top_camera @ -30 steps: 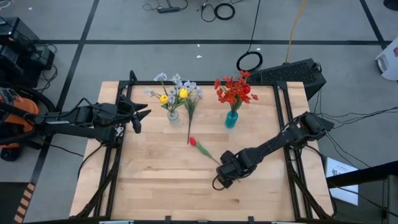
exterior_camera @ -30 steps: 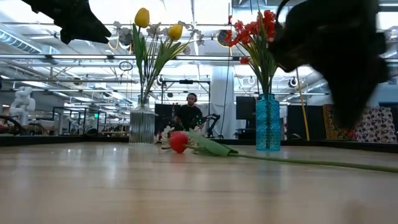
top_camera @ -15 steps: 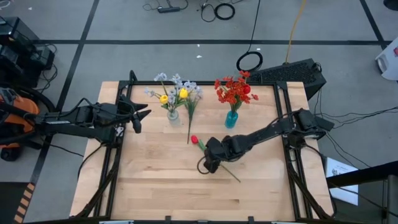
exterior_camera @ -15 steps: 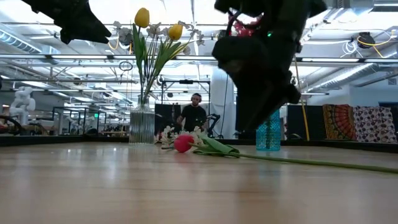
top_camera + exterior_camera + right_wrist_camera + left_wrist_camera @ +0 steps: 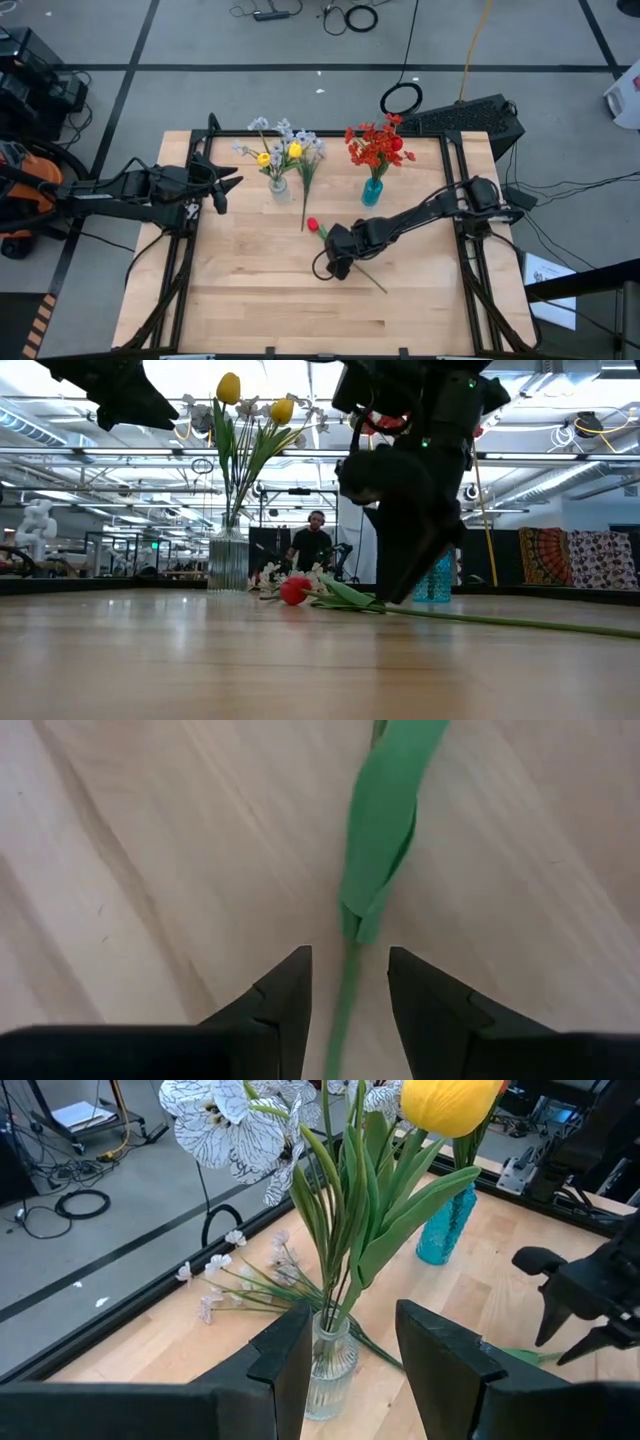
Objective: Sort flowers into vase by color
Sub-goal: Put the red flowers into the blue crystal vase
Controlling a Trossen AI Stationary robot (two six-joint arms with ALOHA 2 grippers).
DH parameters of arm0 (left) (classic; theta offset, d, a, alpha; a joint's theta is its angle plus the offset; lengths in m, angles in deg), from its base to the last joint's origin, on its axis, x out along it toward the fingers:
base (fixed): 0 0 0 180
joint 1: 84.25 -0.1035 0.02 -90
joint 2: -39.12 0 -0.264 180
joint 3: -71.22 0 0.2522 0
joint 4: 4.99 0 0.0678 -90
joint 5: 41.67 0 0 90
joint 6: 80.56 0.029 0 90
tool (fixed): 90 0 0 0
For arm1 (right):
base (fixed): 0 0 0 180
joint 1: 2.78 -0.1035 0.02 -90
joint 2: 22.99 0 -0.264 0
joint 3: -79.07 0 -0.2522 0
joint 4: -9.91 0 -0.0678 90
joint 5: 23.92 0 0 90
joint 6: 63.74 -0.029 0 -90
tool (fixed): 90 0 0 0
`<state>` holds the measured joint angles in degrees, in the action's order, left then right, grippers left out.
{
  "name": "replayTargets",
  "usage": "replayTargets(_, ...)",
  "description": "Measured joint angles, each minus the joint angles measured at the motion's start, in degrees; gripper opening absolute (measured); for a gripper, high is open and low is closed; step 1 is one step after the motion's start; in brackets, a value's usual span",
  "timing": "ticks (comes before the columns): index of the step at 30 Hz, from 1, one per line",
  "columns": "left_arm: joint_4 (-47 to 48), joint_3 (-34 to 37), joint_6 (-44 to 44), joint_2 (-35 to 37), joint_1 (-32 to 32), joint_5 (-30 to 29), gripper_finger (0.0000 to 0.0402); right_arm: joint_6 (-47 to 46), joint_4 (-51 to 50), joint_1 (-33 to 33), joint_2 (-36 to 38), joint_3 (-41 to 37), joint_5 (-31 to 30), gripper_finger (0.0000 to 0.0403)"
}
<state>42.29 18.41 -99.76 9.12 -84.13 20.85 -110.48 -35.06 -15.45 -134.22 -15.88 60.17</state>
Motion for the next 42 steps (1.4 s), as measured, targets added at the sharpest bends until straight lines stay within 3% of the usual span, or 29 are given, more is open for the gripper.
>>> replayTargets(8, 0.00, 0.00, 0.00, 0.00, 0.02, -0.03, 0.0151, 0.92, 1.07, -0.09, -3.30, 0.33, -0.32, 0.0120)
replayTargets(15, -0.02, 0.00, 0.04, 0.01, 0.02, -0.05, 0.0151, -1.16, -1.84, 0.00, -3.58, 0.28, -0.32, 0.0013)
replayTargets(23, 0.00, 0.00, 0.09, 0.01, 0.00, -0.12, 0.0151, -8.51, -4.56, -1.73, 0.06, -0.36, -2.21, 0.0002)
replayTargets(37, -0.20, 0.00, 0.12, 0.02, 0.00, -0.01, 0.0151, -14.19, -8.61, -12.97, 20.96, -0.04, -39.48, 0.0000)
replayTargets(42, -0.21, 0.00, 0.42, 0.02, 0.02, 0.08, 0.0151, -14.75, -12.30, -14.55, 23.80, -0.11, -41.79, 0.0000)
